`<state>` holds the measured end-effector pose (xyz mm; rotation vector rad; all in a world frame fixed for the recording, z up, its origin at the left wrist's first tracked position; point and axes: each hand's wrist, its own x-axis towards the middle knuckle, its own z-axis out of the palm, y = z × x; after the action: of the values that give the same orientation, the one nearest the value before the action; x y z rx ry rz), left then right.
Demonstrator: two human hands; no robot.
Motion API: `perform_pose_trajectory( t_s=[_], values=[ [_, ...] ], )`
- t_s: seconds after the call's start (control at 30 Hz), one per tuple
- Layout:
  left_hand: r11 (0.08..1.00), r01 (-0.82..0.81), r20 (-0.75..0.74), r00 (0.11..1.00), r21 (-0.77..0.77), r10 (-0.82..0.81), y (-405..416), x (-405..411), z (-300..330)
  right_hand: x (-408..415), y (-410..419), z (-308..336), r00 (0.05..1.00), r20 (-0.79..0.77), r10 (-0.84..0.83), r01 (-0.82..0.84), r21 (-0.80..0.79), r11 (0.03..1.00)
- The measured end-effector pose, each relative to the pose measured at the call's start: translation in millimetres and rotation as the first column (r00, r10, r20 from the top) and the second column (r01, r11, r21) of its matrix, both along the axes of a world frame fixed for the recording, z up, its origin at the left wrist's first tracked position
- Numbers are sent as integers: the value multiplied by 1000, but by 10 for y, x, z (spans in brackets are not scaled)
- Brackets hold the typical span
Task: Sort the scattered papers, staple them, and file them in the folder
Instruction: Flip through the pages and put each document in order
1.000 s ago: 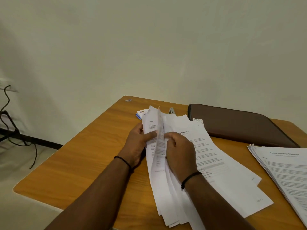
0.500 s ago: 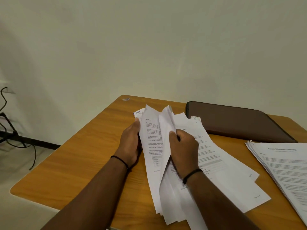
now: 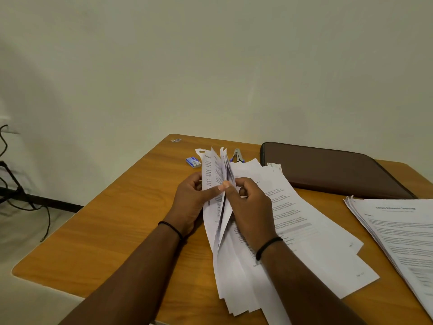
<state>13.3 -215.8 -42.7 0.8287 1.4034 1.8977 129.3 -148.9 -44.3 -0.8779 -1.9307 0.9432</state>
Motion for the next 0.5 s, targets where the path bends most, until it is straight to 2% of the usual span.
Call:
perform_pose_trajectory(
  t_s=[0.23, 0.5],
  values=[
    [1000, 2, 29, 1000, -3, -2, 4, -37, -20, 8, 17, -17, 1000, 15, 17, -18, 21, 1000],
    [997, -21, 97, 995, -70, 28, -7, -108, -60, 34, 96, -42, 997, 28, -67, 68, -23, 997]
  ],
)
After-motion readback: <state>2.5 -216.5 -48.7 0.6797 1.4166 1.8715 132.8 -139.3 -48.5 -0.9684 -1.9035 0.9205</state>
